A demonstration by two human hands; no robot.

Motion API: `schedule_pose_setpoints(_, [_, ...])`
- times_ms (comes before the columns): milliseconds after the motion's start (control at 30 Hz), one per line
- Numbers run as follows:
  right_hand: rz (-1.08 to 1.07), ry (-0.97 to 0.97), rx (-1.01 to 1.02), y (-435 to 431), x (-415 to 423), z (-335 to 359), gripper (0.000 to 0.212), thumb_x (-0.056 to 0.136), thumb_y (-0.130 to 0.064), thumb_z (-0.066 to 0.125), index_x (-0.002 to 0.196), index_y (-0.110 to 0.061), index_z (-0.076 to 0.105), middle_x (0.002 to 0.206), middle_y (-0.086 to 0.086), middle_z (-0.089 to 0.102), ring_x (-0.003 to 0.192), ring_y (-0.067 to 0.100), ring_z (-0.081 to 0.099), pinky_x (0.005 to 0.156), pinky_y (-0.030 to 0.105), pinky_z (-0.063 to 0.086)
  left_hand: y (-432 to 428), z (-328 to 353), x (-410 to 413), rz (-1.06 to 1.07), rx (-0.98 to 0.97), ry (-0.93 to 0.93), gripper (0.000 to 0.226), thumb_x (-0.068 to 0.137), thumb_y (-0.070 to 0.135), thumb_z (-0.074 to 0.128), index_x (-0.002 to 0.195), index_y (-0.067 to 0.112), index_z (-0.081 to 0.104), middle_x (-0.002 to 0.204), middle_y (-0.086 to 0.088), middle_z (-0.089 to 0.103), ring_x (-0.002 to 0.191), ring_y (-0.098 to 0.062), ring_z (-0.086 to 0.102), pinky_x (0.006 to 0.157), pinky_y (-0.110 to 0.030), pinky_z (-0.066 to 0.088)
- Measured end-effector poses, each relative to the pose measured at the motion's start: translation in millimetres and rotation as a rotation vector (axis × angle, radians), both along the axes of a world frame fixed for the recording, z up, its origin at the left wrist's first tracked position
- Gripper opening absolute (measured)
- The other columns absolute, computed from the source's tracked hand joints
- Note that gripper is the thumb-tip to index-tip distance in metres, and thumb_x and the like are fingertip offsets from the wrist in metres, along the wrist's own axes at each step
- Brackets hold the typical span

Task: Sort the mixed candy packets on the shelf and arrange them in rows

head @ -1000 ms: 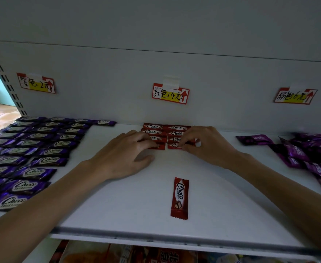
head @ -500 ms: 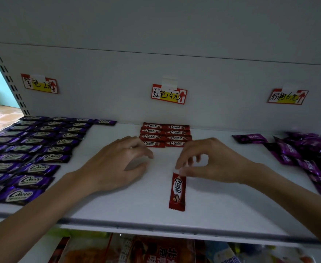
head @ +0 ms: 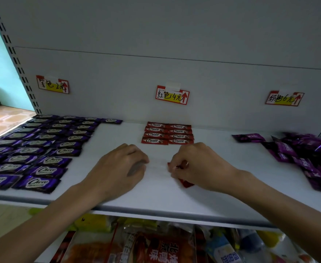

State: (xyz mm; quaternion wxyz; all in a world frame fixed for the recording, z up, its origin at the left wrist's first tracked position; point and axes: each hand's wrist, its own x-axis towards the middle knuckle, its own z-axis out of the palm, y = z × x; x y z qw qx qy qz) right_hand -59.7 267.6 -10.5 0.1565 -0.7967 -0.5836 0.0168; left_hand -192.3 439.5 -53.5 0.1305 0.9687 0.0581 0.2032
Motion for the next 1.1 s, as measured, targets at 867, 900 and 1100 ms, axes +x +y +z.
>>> schedule_pose_setpoints(867, [-0.273,-0.038,0.323,-30,71,0,0.018,0.09,-0.012,0.058,0.101,-0.015,0.071,0.101,0.0,0.066,0.087,0.011,0.057,0.078,0.021,0.043,-50,23,68,-0.195,-0.098,0.039,0.028,0.09,0.029,0.055,0.117,0.026,0.059,0.111,0.017,0.045,0.104,0.0,0.041,0.089,-0.018,0.033])
schedule_pose_setpoints(900, [-0.312,-0.029,0.317,-45,81,0,0.018,0.089,-0.011,0.058,0.102,-0.014,0.07,0.103,-0.001,0.066,0.087,0.01,0.058,0.08,0.021,0.045,-58,23,79,-0.228,-0.089,0.046,0.029,0.09,0.032,0.054,0.118,0.025,0.059,0.113,0.016,0.046,0.107,-0.001,0.042,0.094,-0.019,0.034])
schedule_pose_setpoints(1100, [-0.621,-0.129,0.069,-147,140,-4,0.041,0.09,-0.028,0.056,0.13,-0.016,0.053,0.136,0.004,0.051,0.127,0.023,0.043,0.105,0.033,0.032,-99,28,156,-0.365,0.0,0.116,0.037,0.09,0.03,0.054,0.126,0.023,0.052,0.131,0.005,0.046,0.123,-0.01,0.04,0.104,-0.032,0.033])
